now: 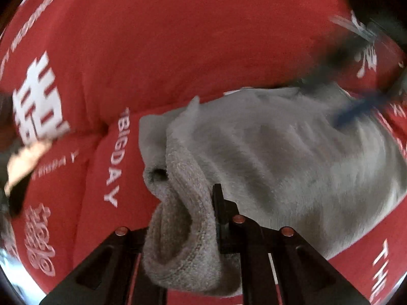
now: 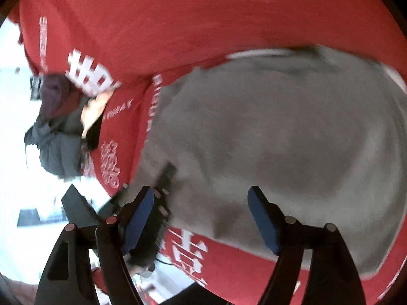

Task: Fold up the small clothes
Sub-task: 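Fold the bundle over with the left tool while the right tool grasps its other edge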

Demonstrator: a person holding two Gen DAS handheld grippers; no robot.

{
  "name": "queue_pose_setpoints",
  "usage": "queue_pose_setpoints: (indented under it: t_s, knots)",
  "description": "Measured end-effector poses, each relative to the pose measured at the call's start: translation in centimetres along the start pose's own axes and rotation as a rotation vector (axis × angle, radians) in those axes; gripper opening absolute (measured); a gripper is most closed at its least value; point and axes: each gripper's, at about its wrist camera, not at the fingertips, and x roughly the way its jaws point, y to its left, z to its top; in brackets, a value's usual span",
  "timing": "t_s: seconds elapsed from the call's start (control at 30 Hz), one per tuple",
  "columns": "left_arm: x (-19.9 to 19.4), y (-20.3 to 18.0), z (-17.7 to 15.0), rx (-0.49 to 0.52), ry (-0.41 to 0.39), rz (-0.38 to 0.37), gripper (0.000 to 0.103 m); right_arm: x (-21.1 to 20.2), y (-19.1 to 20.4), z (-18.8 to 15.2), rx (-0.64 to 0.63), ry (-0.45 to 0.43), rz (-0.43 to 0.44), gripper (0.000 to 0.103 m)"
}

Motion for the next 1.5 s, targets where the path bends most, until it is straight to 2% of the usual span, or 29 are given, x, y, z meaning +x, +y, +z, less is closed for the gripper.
queue_pose_setpoints:
  t_s: [0.1,0.17,0.3,0.47,0.67,0.73,0.77,0.8,0.83,0.9,1.03,1.07,1.2,1.33,1.5]
  knots:
    - [-0.3,-0.5,0.1,0.061,-0.021,-0.001,0.013,3.1,3.7,4.0,-0.105,0.105,-0.023,0.080]
    - [-0.5,-0.6,0.2,0.078,-0.031,-0.009,0.013,5.7,6.3,6.2,-0.185,0.172,-0.080,0.081]
    - [-0.4,-0.6,0.3,0.100,-0.051,-0.023,0.013,10.5,9.8,8.7,-0.301,0.326,-0.153,0.083]
    - [-1.2,-1.0,-0.5,0.140,-0.076,-0.032,0.013,15.0,11.2,10.5,-0.359,0.426,-0.257,0.086]
    - [-1.3,-1.0,-0.3,0.152,-0.081,-0.044,0.013,18.5,11.7,10.9,-0.424,0.480,-0.409,0.086]
    - [-1.5,-1.2,-0.2,0.158,-0.083,-0.045,0.013,18.7,10.7,11.1,-0.394,0.462,-0.446,0.080]
    - [-1.5,-1.3,-0.2,0.158,-0.084,-0.047,0.013,18.4,10.0,11.2,-0.371,0.446,-0.445,0.057]
    - [-1.7,-1.3,-0.1,0.157,-0.084,-0.050,0.013,17.9,9.5,11.3,-0.362,0.417,-0.465,0.028]
    - [-1.9,-1.3,0.0,0.157,-0.088,-0.057,0.013,17.2,9.0,11.5,-0.356,0.390,-0.468,0.018]
    - [-2.8,-1.6,0.5,0.163,-0.100,-0.077,0.013,15.2,8.1,11.7,-0.309,0.339,-0.384,0.015]
    - [-5.1,-2.6,1.7,0.157,-0.110,-0.157,0.013,10.0,6.9,10.6,-0.303,0.215,-0.204,0.015]
    - [-5.8,-3.1,2.0,0.168,-0.122,-0.161,0.013,8.2,6.2,10.3,-0.275,0.181,-0.142,0.015]
    - [-8.5,-5.6,3.4,0.213,-0.168,-0.189,0.013,2.3,4.0,9.3,-0.208,0.059,0.008,0.015]
    - [-11.1,-9.2,4.8,0.285,-0.222,-0.220,0.013,-3.7,1.8,7.1,-0.174,-0.071,0.107,0.015]
    - [-12.9,-15.2,5.9,0.380,-0.267,-0.269,0.013,-10.9,-2.5,3.7,-0.148,-0.226,0.173,0.015]
